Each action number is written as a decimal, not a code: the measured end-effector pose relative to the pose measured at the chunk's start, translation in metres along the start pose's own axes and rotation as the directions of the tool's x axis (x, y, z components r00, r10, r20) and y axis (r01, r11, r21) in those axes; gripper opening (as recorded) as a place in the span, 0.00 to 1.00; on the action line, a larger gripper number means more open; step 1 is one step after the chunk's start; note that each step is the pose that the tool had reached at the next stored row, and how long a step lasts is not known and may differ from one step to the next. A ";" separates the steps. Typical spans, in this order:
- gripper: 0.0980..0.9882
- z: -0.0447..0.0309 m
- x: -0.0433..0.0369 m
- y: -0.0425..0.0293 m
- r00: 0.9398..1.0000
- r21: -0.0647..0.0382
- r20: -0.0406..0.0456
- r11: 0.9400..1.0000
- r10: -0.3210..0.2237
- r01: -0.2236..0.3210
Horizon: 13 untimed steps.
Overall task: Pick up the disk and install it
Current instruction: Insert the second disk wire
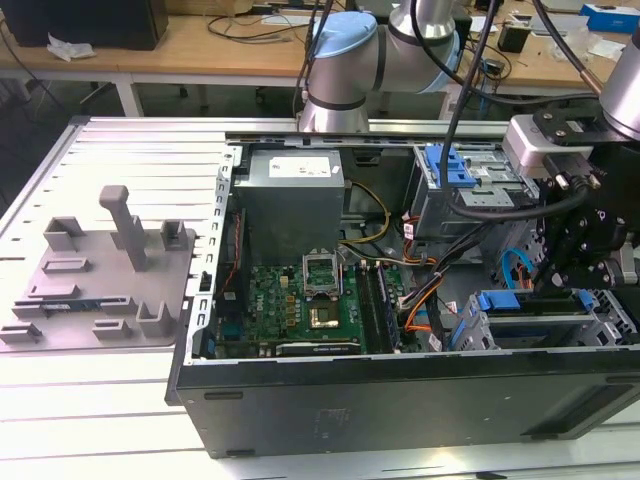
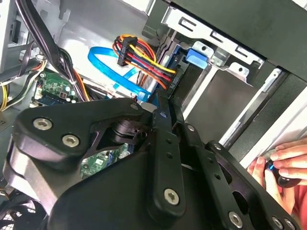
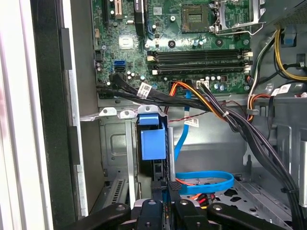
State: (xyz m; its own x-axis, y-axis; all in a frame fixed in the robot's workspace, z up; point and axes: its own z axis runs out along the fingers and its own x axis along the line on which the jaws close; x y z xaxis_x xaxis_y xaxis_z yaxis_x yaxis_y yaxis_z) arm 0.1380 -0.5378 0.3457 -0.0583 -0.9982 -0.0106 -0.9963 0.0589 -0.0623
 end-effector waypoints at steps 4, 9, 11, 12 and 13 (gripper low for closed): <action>0.07 0.0017 0.0000 -0.0002 1.000 0.000 0.000 1.000 0.000 0.000; 0.07 0.0049 0.0001 0.0000 1.000 0.000 0.000 1.000 0.000 0.000; 0.07 0.0061 0.0001 0.0001 1.000 0.000 0.000 1.000 0.000 0.000; 0.07 0.0067 0.0002 0.0001 1.000 0.000 0.000 1.000 0.000 0.000; 0.07 0.0072 0.0002 0.0002 1.000 0.000 0.000 1.000 0.000 0.000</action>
State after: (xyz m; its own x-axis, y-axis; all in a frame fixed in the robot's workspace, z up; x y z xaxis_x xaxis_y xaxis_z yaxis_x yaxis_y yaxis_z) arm 0.1382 -0.5380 0.3385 -0.0581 -0.9983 -0.0102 -0.9963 0.0586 -0.0622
